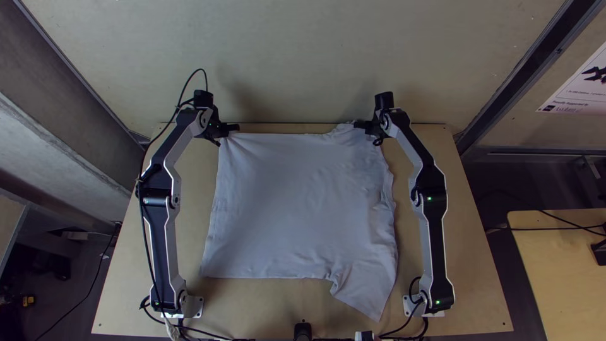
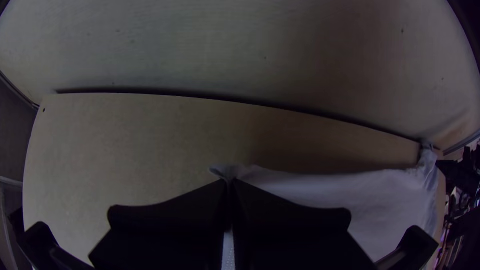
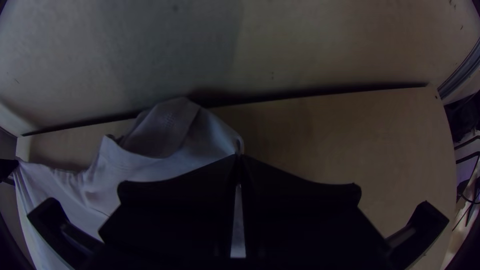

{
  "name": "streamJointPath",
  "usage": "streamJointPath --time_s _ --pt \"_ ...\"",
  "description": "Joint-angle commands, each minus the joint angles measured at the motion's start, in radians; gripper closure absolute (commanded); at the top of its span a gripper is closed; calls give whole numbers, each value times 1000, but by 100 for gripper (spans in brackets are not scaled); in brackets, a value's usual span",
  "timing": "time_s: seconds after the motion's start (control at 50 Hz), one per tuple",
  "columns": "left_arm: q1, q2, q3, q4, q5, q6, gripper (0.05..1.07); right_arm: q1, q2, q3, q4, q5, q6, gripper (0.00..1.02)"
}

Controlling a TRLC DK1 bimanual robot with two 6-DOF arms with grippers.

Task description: Fold the t-shirt

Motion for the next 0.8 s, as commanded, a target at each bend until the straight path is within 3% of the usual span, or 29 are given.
streamJointPath --time_s 0.0,0.48,0.78 --pt "28 -52 -9 -13 5 -42 104 -10 -64 1 -13 26 0 100" --pt "37 -119 -63 -28 28 -59 104 2 -162 -30 -94 33 16 100" --pt "46 -228 -183 -18 28 -14 104 5 -222 -64 -199 33 11 100"
